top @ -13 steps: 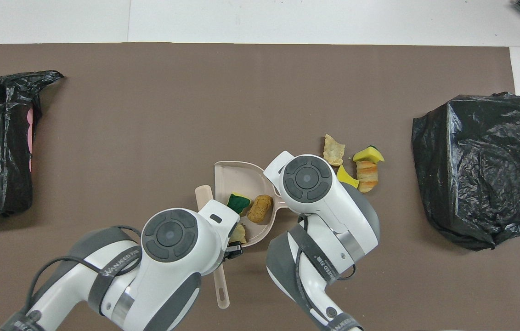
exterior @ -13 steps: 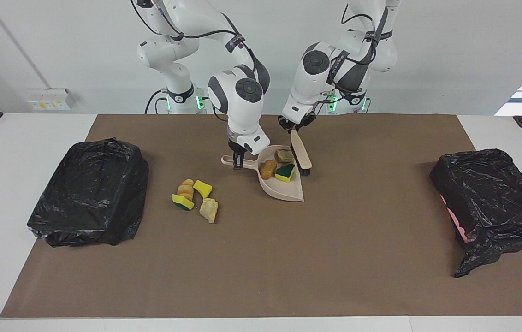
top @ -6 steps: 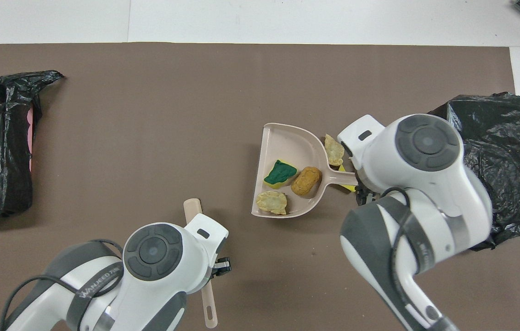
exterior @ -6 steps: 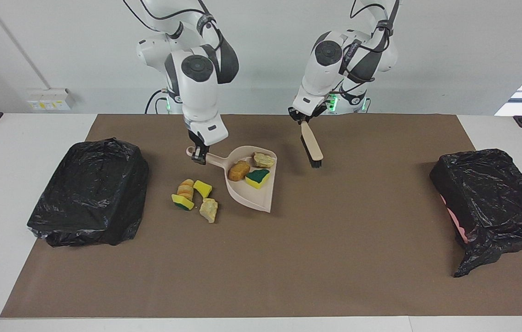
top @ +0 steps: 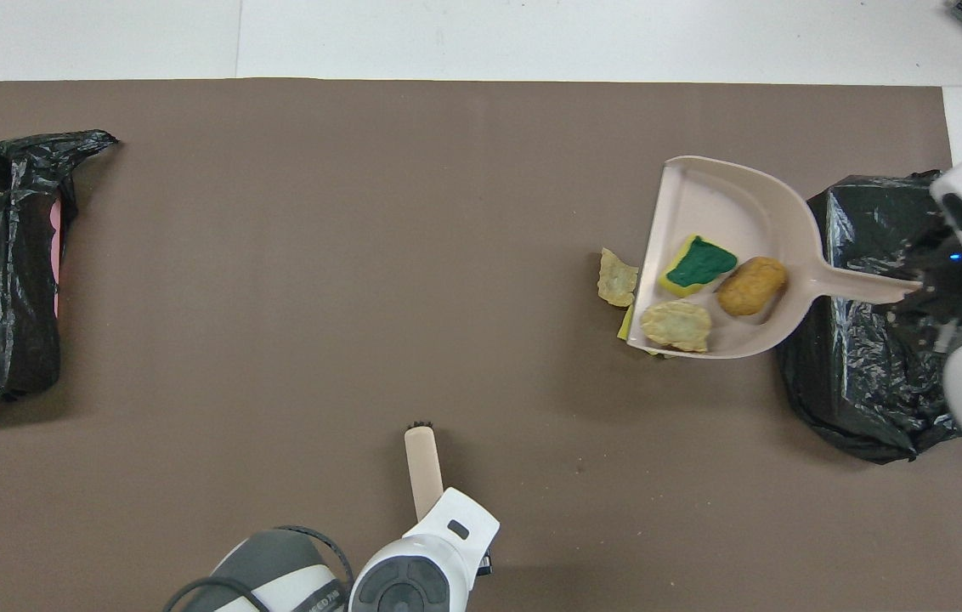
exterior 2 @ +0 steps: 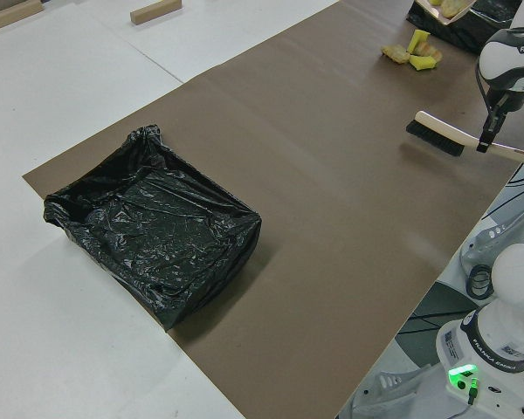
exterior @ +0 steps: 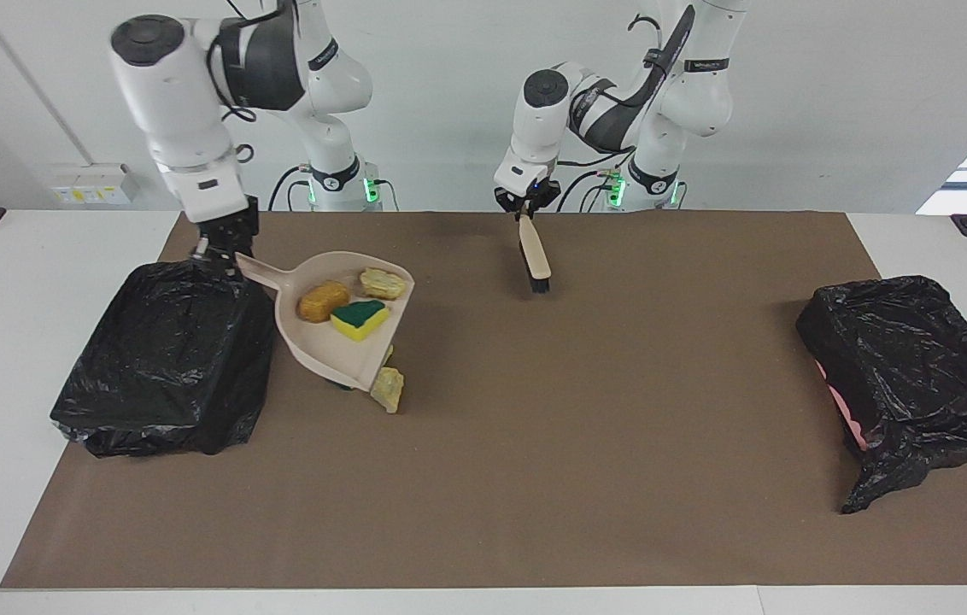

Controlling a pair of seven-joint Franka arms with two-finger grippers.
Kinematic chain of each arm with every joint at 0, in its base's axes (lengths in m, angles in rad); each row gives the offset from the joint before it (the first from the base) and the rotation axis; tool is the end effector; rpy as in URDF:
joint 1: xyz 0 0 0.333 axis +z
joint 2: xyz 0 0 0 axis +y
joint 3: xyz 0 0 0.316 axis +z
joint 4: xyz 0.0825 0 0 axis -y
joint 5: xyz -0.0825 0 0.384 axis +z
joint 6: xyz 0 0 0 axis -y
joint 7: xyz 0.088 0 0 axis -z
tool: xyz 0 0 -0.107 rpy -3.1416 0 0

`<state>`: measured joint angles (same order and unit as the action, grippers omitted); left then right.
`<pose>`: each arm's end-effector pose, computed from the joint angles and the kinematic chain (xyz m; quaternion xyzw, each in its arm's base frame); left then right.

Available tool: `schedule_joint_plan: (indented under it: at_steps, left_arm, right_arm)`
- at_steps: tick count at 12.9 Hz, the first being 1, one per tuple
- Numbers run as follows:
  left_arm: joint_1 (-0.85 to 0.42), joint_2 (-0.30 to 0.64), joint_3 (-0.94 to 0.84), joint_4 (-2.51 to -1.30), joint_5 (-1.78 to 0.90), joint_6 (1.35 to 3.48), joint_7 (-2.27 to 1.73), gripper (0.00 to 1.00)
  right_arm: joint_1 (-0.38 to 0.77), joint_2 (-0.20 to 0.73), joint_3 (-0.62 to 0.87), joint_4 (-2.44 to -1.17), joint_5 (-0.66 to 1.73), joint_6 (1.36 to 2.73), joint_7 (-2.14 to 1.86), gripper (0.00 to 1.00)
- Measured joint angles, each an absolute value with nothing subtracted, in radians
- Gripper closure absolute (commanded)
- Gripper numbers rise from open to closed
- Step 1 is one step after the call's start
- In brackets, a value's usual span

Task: Sweep and dump trash in bin
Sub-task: 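Carry the loaded dustpan to the black bag with the right gripper, then tip the dustpan over the black bag with the right gripper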

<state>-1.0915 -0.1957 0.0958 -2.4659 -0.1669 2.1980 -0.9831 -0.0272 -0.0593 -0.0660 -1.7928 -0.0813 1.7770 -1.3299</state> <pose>0.2379 -0.3783 0.3620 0.9955 0.0438 -0.0829 0.0103 0.5455 -0.0589 0.5697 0.8097 0.5852 -0.0084 0.0429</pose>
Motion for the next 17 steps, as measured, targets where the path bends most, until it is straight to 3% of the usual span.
schedule_joint_plan:
  at_steps: [4, 7, 8, 10, 11, 13, 17]
  left_arm:
    - [-1.109, -0.185, 0.095, -2.499, -0.167, 2.240, -0.987, 0.99]
    - [-1.123, -0.167, 0.094, -2.507, -0.167, 2.275, -0.971, 0.75]
    - [-1.123, -0.164, 0.096, -2.507, -0.167, 2.280, -0.950, 0.72]
    - [-1.123, -0.159, 0.101, -2.507, -0.167, 2.280, -0.903, 0.27]
    - [-1.121, -0.159, 0.103, -2.507, -0.167, 2.280, -0.895, 0.17]
    - [-1.118, -0.157, 0.109, -2.507, -0.167, 2.277, -0.886, 0.02]
    - [-1.035, -0.157, 0.122, -2.439, -0.156, 2.230, -0.785, 0.00]
  right_arm:
    - [-0.255, -0.057, -0.096, -1.779, -0.091, 1.782, -1.543, 1.00]
    - [-0.337, -0.054, -0.107, -1.776, -0.226, 1.907, -1.637, 1.00]
    - [-0.344, -0.048, -0.106, -1.776, -0.263, 1.932, -1.639, 1.00]
    - [-0.352, -0.018, -0.106, -1.777, -0.314, 2.022, -1.652, 1.00]
    - [-0.356, 0.001, -0.106, -1.776, -0.353, 2.075, -1.656, 1.00]
    - [-0.348, 0.020, -0.096, -1.776, -0.488, 2.106, -1.661, 1.00]
    - [-0.275, 0.025, -0.083, -1.786, -0.714, 2.106, -1.661, 1.00]
